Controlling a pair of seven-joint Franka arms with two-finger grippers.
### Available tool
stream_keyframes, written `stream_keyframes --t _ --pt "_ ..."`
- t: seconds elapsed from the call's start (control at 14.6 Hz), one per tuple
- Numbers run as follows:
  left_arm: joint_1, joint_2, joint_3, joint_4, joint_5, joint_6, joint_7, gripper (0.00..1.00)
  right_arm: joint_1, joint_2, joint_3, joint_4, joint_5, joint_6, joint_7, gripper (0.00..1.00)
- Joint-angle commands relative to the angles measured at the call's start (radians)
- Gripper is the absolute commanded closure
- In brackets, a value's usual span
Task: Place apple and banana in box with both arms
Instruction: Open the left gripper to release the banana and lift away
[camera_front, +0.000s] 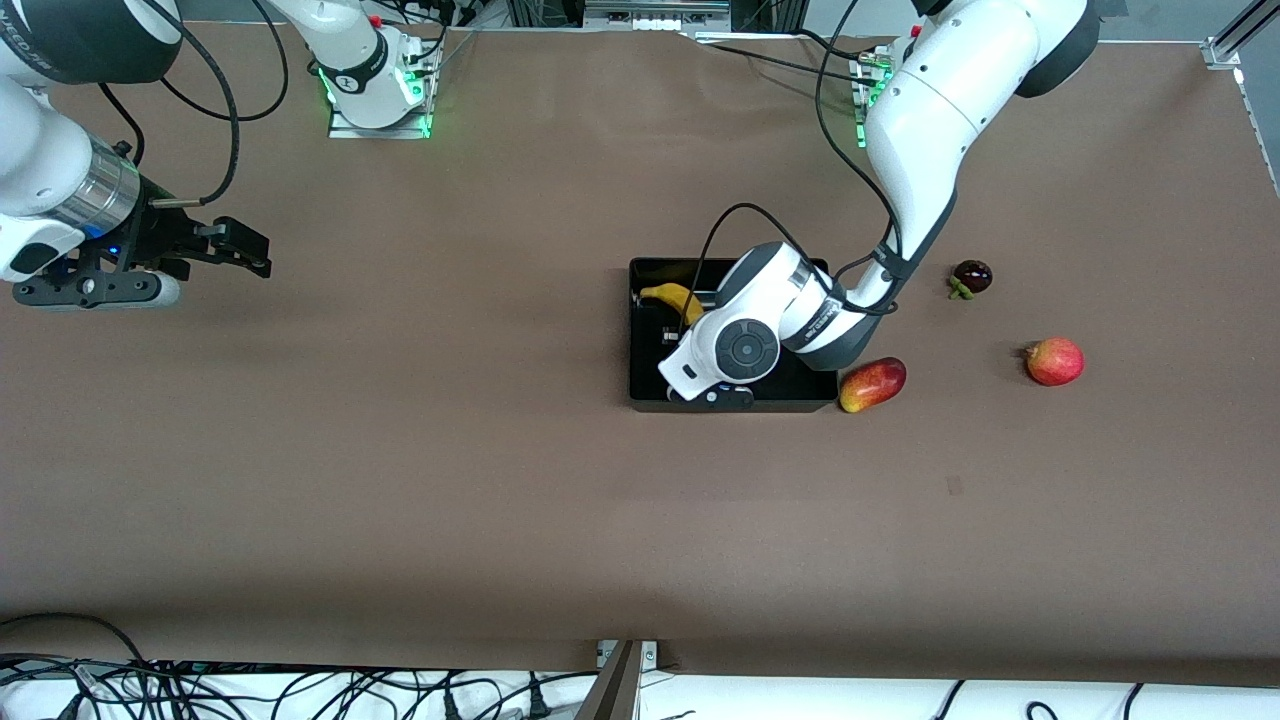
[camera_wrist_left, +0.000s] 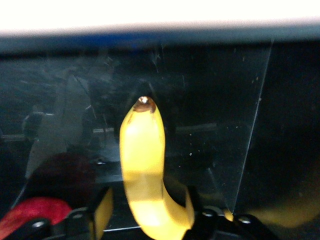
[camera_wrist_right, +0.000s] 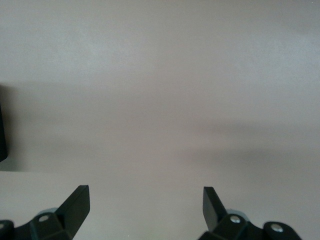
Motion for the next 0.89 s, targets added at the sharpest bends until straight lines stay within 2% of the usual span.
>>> stream_keyframes --t 0.0,0.21,0.41,0.55,0.68,0.82 --pt "0.088 -0.118 -0.002 0.017 -0.002 -0.125 -0.004 0.0 -0.016 0.003 0.016 0.012 -0.011 0.0 0.008 0.0" --pt "0.168 -0.266 0.003 0.021 0.001 -0.218 -0.001 0.0 -0.016 0.003 0.016 0.012 -0.011 0.0 0.008 0.0" --pt "0.263 -0.363 -0.003 0.024 0.045 -0.326 0.013 0.0 -0.016 0.003 0.016 0.012 -0.011 0.0 0.008 0.0" --pt "0.301 -0.412 0.004 0.067 0.091 -0.416 0.147 0.0 -0.016 0.003 0.016 0.012 -0.011 0.0 0.008 0.0" --pt "0.302 -0.493 0.071 0.058 0.094 -0.443 0.327 0.0 -0.016 0.003 0.016 0.012 -0.011 0.0 0.008 0.0" --pt "0.27 -0.615 0.206 -0.036 0.078 -0.438 0.451 0.0 -0.016 0.003 0.016 0.012 -0.011 0.0 0.008 0.0"
